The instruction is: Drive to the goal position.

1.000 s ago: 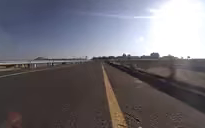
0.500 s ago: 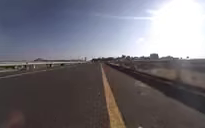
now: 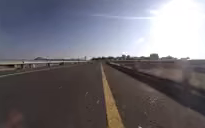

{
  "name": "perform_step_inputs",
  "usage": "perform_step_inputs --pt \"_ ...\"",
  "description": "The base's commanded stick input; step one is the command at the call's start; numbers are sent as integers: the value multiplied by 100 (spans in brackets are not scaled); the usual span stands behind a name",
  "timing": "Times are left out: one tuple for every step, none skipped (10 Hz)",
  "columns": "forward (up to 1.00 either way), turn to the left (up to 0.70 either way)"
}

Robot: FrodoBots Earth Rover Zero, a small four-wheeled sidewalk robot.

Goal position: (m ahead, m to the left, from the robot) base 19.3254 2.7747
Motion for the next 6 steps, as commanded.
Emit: perform_step_inputs --pt "70 0" --pt "70 0" --pt "70 0" --pt "70 0" --pt "70 0" --pt "70 0"
